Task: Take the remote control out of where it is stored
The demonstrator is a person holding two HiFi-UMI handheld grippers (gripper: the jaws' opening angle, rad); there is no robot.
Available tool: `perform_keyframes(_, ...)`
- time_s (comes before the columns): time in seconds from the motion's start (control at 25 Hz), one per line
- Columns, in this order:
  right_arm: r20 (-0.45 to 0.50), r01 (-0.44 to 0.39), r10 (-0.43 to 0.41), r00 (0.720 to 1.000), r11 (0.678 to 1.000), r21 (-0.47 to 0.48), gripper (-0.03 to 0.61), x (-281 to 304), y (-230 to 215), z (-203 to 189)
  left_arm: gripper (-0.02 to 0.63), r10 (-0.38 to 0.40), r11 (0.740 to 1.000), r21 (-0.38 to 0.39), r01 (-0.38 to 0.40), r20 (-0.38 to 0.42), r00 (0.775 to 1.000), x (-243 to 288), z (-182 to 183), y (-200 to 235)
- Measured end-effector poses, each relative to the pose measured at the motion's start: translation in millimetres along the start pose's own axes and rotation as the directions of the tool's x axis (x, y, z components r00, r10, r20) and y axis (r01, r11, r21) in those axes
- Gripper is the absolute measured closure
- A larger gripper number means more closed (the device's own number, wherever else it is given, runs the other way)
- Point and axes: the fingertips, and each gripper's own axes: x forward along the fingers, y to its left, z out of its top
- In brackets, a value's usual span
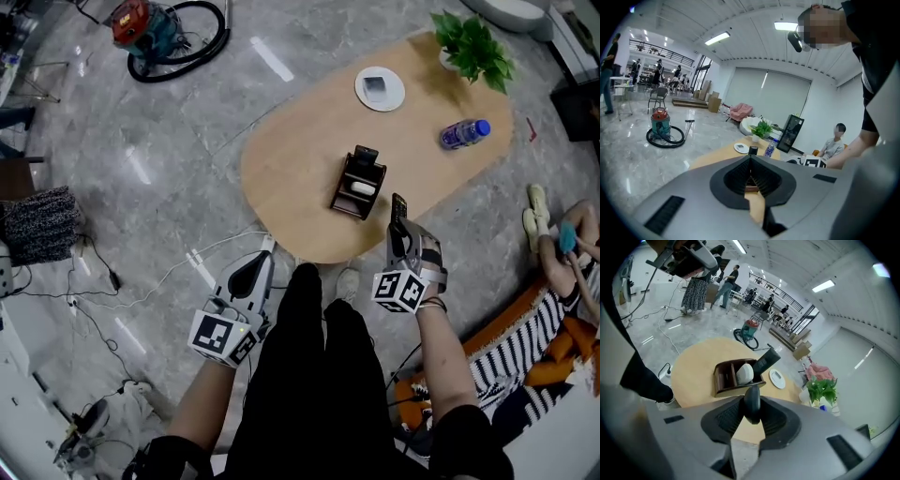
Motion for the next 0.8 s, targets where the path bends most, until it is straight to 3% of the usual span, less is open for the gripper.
perform_keyframes(0.24,-0.07,-0.061,0.052,0.996,0.989,-0.132,0.474,46,20,-37,0.607,0.034,0.999,-0.016,-0.034,-0.032,0.999,6,-17,12)
perform_keyframes(0.4,-0.102,-0.115,0.091,0.991,0.958,-0.262,0.474,71,36,-51,0.607,0.07,0.997,-0.042,-0.072,-0.042,0.997,4,-32,20)
perform_keyframes(0.52,-0.106,-0.151,0.119,0.987,0.912,-0.382,0.472,79,46,-55,0.607,0.096,0.992,-0.076,-0.1,-0.048,0.994,-1,-44,22)
perform_keyframes(0.64,-0.098,-0.178,0.148,0.984,0.846,-0.502,0.471,86,57,-53,0.607,0.114,0.988,-0.101,-0.119,-0.052,0.992,-5,-55,25)
perform_keyframes(0.8,-0.066,-0.187,0.186,0.98,0.771,-0.609,0.471,95,68,-46,0.607,0.134,0.982,-0.124,-0.14,-0.052,0.99,-5,-64,28)
